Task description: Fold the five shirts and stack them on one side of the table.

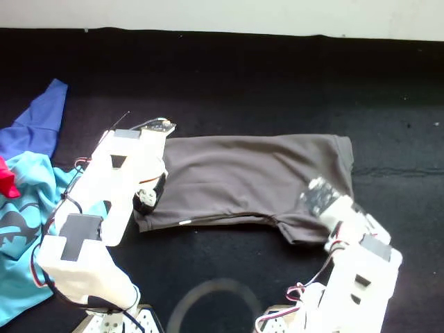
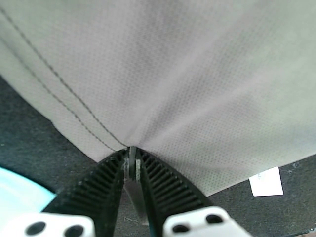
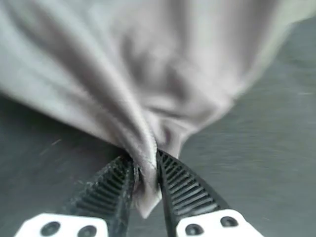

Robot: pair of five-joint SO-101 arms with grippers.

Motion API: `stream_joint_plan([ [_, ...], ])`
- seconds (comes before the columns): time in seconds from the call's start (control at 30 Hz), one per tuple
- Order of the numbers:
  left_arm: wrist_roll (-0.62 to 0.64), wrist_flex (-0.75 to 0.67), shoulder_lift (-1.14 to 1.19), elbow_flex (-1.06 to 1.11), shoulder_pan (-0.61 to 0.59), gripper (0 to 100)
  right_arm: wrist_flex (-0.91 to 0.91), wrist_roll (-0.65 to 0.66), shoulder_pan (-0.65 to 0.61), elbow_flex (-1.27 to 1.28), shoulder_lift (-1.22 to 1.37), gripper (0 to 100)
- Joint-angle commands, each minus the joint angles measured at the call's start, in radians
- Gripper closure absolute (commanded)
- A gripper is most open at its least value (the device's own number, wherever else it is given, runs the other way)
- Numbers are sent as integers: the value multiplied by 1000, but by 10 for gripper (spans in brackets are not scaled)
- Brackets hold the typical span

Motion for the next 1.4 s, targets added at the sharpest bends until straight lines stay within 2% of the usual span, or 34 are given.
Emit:
stream_joint_plan([
  [0.0, 11, -25, 7, 4, -16, 992, 99, -126, -88, -196, 7, 992],
  [0.1, 11, -25, 7, 4, -16, 992, 232, -230, -189, -366, 101, 992],
  [0.23, 11, -25, 7, 4, -16, 992, 320, -327, -269, -596, 344, 992],
  [0.5, 11, -25, 7, 4, -16, 992, 409, -336, -286, -1010, 846, 992],
  [0.73, 11, -25, 7, 4, -16, 992, 475, -454, -315, -1377, 1178, 991],
  [0.83, 11, -25, 7, 4, -16, 992, 564, -503, -337, -1511, 1294, 922],
  [0.93, 11, -25, 7, 5, -16, 992, 647, -588, -357, -1643, 1377, 778],
  [1.0, 11, -25, 7, 5, -16, 992, 676, -641, -357, -1727, 1403, 736],
  [1.2, 11, -25, 7, 5, -16, 992, 708, -924, -328, -1910, 1409, 736],
  [1.37, 11, -25, 7, 5, -16, 992, 934, -882, -341, -1971, 1409, 765],
])
